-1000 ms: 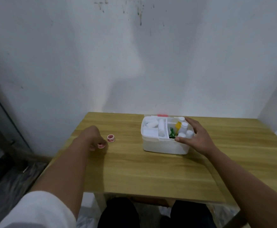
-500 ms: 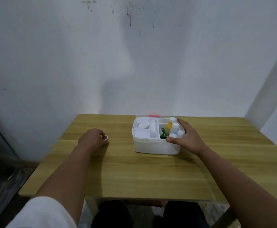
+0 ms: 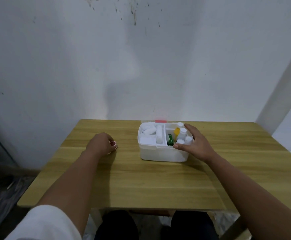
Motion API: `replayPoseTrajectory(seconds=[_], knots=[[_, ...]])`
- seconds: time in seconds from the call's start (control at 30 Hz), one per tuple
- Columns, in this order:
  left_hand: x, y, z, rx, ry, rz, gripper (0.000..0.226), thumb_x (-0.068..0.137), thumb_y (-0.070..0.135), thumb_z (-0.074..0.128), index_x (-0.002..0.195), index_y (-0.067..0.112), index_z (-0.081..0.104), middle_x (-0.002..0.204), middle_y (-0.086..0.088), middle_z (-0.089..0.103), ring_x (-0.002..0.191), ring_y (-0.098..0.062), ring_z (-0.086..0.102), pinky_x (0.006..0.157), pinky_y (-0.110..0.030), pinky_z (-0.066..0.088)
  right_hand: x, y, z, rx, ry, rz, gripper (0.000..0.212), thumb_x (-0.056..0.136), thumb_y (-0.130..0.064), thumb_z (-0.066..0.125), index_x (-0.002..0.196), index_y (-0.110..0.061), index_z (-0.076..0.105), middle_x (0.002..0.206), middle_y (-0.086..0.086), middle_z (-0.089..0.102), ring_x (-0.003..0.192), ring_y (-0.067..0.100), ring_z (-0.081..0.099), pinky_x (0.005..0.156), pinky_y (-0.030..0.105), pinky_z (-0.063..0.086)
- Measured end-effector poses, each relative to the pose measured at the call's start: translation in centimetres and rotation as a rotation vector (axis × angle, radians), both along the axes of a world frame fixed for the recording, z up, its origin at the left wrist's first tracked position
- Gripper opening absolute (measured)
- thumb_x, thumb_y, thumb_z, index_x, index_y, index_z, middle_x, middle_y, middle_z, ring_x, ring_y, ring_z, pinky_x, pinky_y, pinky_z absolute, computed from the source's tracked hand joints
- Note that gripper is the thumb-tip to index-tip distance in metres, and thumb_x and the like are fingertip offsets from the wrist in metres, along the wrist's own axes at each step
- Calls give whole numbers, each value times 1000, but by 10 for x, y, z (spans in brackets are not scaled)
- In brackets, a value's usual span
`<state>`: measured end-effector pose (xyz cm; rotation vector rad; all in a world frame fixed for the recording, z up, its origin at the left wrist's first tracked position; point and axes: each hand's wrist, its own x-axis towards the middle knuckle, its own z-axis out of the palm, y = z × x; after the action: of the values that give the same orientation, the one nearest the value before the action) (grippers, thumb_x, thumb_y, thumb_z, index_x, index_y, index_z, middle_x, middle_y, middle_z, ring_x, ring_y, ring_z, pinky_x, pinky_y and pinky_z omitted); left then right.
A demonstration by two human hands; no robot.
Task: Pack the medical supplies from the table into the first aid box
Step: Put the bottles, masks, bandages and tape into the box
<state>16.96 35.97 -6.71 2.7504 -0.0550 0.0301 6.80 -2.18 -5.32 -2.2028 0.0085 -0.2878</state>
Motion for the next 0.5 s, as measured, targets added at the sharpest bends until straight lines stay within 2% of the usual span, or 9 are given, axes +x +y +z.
replayPoseTrajectory(seconds=[0.13, 0.2, 0.27, 0.33, 0.4, 0.5], knots=[[0, -21, 30, -115, -93, -55, 23, 89, 37, 77, 101, 19, 83, 72, 9, 70, 67, -12, 67, 67, -29, 56, -1, 0, 1, -1, -4, 5, 132, 46, -82, 85, 158, -29, 38, 161, -9, 39, 143, 16, 44, 117, 47, 42], [-1, -37, 53, -203, -88, -110, 19, 88, 34, 80, 98, 17, 82, 67, 4, 74, 58, -15, 70, 67, -34, 64, -1, 0, 0, -4, -8, 9, 130, 48, -81, 85, 157, -29, 38, 161, -9, 40, 143, 17, 44, 117, 48, 42], [-6, -54, 77, -323, -17, -193, 17, 87, 27, 84, 97, 14, 80, 70, -3, 77, 54, -15, 69, 64, -35, 65, -1, 0, 1, 3, -7, 10, 129, 49, -80, 86, 157, -29, 38, 161, -9, 40, 143, 17, 44, 116, 46, 42], [-13, -72, 95, -371, 43, -292, 19, 86, 24, 86, 101, 13, 80, 72, -5, 77, 53, -11, 65, 57, -26, 60, -2, 1, 2, 3, -2, 11, 130, 49, -80, 86, 158, -28, 38, 161, -9, 40, 143, 17, 44, 116, 45, 42], [-20, -88, 106, -352, 59, -369, 22, 85, 22, 87, 105, 13, 80, 73, -3, 75, 52, -9, 65, 55, -21, 56, -2, 1, 1, 2, -3, 8, 130, 48, -80, 85, 158, -28, 38, 160, -9, 40, 142, 17, 45, 116, 45, 42], [-27, -108, 108, -295, 78, -415, 25, 85, 19, 87, 108, 13, 78, 85, -6, 77, 60, -13, 69, 56, -22, 58, -3, 1, 1, 12, -2, 4, 130, 48, -81, 85, 157, -29, 39, 158, -10, 42, 141, 15, 46, 116, 45, 43]])
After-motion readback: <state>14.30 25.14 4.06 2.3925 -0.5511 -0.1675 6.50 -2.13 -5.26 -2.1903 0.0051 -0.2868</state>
